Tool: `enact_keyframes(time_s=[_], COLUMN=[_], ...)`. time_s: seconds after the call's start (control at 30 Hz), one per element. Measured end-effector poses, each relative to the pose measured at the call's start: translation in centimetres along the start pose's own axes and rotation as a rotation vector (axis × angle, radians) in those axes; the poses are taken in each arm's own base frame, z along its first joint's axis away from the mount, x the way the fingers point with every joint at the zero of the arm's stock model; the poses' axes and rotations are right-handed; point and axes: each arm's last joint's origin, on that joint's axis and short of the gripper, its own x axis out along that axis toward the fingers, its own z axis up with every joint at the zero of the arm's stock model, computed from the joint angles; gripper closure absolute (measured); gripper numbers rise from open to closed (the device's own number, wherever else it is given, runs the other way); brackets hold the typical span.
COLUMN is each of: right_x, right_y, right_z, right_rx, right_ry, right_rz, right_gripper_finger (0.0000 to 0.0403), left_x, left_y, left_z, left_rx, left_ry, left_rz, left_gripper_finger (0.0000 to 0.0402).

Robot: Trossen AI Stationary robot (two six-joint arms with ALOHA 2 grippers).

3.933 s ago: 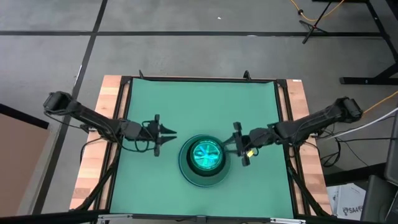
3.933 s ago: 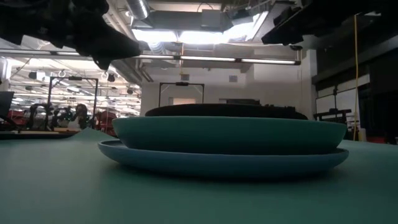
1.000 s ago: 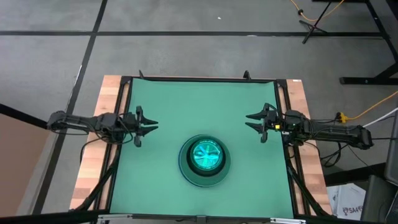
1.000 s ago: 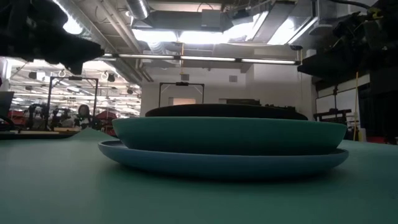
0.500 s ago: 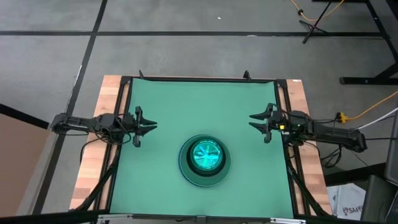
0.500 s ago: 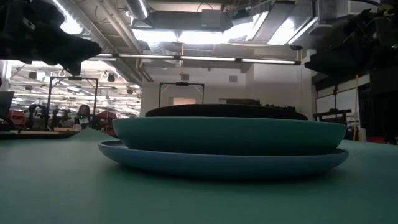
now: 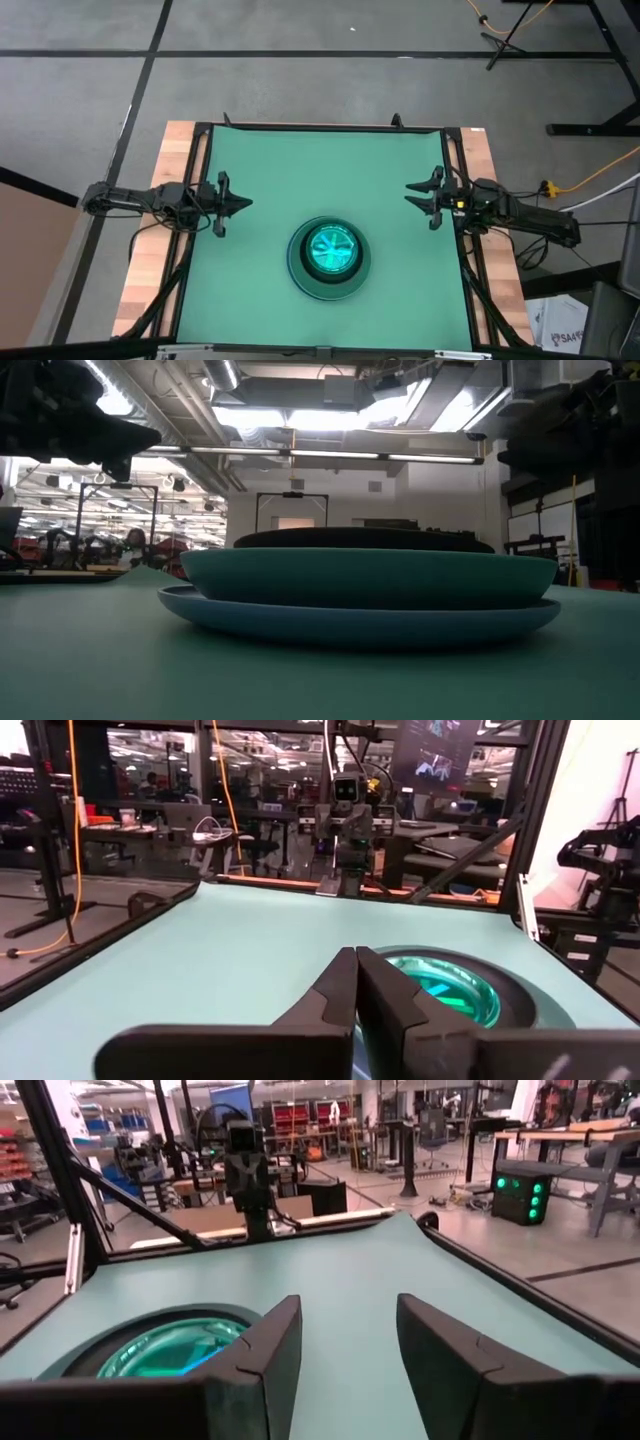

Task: Stack plastic plates
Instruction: Return to Home Position

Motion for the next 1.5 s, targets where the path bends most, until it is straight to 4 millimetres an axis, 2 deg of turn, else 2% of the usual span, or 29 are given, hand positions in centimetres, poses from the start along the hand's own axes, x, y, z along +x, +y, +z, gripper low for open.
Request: enact_keyframes(time_s=[0.1,0.2,0.47,0.53,0.7,1.0,1.1,1.2,1.33,1.5], right_x=[0.0,0.0,0.0,0.0,0.0,-0.1,0.1,0.7,0.8,0.7], right_y=[0.0,0.0,0.2,0.2,0.3,0.6,0.4,0.1,-0.3,-0.3], right_z=[0.0,0.0,-0.1,-0.1,-0.1,0.2,0.0,-1.3,-1.9,-1.9], right_rx=[0.000,-0.006,-0.028,-0.038,-0.057,-0.074,-0.085,-0.087,-0.088,-0.089], right_ry=[0.001,0.000,0.011,0.010,0.014,-0.012,-0.023,-0.096,-0.044,-0.045], right_rz=[0.000,0.000,0.060,0.061,0.093,0.190,0.132,0.082,-0.042,-0.043], right_gripper_finger=[0.0249,0.0271,0.0382,0.0397,0.0387,0.0398,0.0402,0.0401,0.0402,0.0402], left_x=[0.0,0.0,0.0,0.0,0.0,0.0,0.0,0.0,0.0,0.0], left_y=[0.0,0.0,-0.1,-0.1,-0.2,-0.2,-0.2,-0.2,-0.2,-0.2], left_z=[0.0,0.0,0.0,0.0,0.0,0.0,0.0,0.0,0.0,-0.1], left_rx=[0.001,0.015,0.035,0.035,0.035,0.032,0.033,0.033,0.030,0.031], left_ry=[0.002,0.001,0.002,0.002,0.007,0.009,0.008,0.009,0.008,0.014], left_rz=[-0.008,-0.010,-0.024,-0.026,-0.059,-0.085,-0.084,-0.083,-0.082,-0.081], left_gripper_finger=[0.0399,0.0400,0.0400,0.0400,0.0399,0.0399,0.0398,0.0398,0.0398,0.0398])
